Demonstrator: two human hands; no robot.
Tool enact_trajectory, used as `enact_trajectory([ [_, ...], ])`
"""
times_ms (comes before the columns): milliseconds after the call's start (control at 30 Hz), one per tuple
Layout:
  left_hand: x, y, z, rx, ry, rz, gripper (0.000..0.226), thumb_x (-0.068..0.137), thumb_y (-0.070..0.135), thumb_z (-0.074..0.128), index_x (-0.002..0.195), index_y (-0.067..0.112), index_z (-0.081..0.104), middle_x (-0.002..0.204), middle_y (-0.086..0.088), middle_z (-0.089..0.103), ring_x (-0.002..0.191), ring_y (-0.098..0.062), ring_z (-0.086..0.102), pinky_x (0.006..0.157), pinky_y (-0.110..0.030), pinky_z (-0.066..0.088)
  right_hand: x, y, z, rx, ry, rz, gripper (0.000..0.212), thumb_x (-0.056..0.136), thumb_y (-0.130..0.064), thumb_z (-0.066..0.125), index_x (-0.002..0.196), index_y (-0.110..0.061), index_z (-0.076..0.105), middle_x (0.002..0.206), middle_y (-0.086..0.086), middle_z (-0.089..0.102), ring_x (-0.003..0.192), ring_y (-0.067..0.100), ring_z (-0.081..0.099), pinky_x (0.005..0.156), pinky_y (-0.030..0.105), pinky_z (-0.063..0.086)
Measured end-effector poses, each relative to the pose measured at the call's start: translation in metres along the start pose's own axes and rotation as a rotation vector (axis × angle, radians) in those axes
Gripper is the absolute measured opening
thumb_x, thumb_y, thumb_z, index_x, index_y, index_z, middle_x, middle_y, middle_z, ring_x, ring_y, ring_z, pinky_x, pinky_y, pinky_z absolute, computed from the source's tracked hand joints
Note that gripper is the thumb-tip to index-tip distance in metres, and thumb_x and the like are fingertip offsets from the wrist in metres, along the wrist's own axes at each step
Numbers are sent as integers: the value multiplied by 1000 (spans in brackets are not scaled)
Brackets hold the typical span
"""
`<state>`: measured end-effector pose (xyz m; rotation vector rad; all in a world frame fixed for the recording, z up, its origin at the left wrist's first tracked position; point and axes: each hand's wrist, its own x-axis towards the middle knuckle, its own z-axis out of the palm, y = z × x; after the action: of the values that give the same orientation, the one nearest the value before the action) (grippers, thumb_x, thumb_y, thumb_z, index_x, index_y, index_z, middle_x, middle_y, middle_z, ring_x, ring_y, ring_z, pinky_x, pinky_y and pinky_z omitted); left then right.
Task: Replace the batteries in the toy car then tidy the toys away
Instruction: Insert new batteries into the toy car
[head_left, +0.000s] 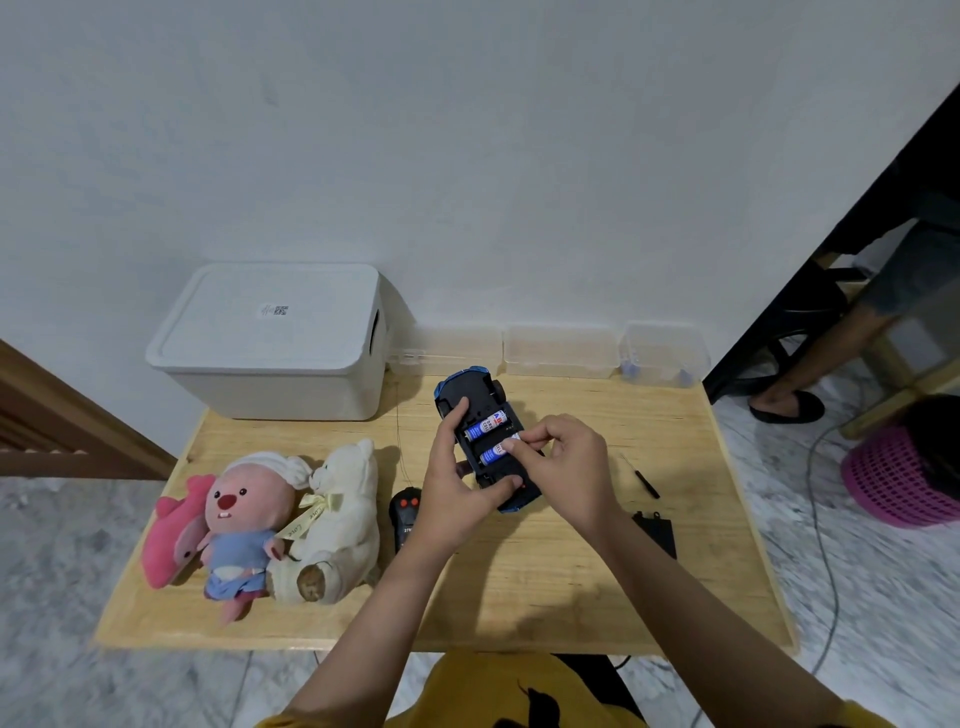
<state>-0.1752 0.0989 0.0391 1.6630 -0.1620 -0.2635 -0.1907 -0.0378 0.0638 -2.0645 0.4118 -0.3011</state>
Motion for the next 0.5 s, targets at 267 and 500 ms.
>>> enact_trajectory([
  [267,-4,4,-1,26,28,18,94,64,3,74,138,44,34,135,13,45,109,-16,61,91,-44,54,5,-10,-2,-109,-41,46,16,67,-26,82,63,-17,70,69,-5,62,66,12,60,63,30,49],
  [500,-3,5,-5,47,22,12,92,64,7,72,138,45,32,135,14,44,109,-16,60,92,-44,53,11,-21,-2,-221,-137,53,23,68,-27,81,57,-23,61,57,-11,56,58,7,56,59,29,48],
])
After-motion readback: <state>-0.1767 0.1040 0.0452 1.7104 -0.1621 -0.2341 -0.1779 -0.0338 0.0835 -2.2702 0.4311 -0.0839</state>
